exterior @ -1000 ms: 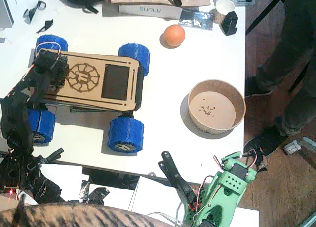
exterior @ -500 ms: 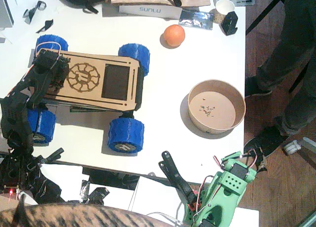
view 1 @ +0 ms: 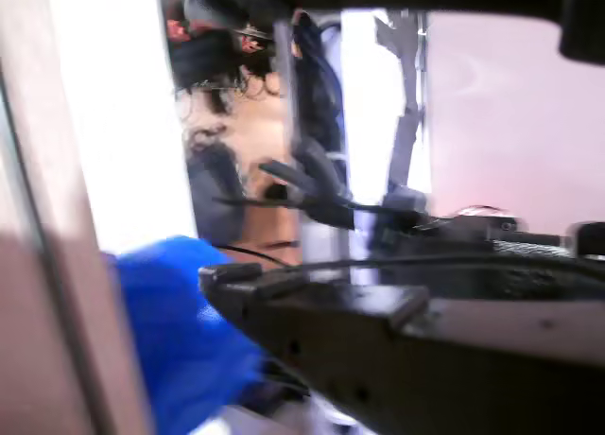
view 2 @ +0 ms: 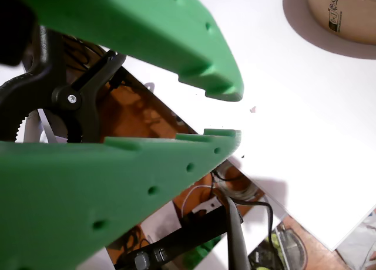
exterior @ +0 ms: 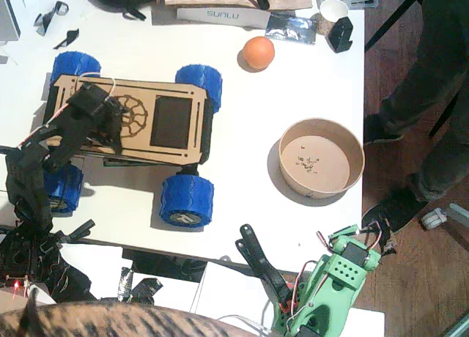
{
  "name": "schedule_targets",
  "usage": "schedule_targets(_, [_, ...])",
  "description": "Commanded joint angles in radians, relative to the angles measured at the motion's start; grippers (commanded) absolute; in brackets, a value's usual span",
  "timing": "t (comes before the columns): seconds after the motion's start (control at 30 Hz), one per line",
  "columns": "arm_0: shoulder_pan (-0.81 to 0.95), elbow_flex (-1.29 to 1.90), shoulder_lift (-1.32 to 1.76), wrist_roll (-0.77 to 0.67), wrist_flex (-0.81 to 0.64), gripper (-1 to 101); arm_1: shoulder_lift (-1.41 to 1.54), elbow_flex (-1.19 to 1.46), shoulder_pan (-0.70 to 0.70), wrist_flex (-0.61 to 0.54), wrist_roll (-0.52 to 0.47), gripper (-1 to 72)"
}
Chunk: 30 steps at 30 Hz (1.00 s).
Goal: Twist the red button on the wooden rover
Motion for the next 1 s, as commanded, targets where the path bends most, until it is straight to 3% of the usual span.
schedule_targets(0.0, [0.006,-0.040,0.084,0.011,0.043,34,0.002,-0.005,0.002,0.006,-0.009,2.5])
schedule_targets(0.1, [0.005,-0.040,0.115,0.011,0.075,31,0.002,-0.005,0.002,0.006,-0.009,2.5])
schedule_targets(0.37, [-0.011,-0.028,0.410,-0.043,0.242,14,0.002,-0.005,0.002,0.006,-0.009,2.5])
schedule_targets(0.47, [-0.048,-0.028,0.522,-0.192,0.255,13,0.002,-0.005,0.002,0.006,-0.009,2.5])
schedule_targets(0.7, [-0.175,-0.025,0.588,-0.598,0.295,0,0.002,-0.005,0.002,0.006,-0.009,2.5])
schedule_targets(0.97, [-0.405,-0.023,0.724,-1.049,0.319,0,0.002,-0.005,0.002,0.006,-0.009,2.5])
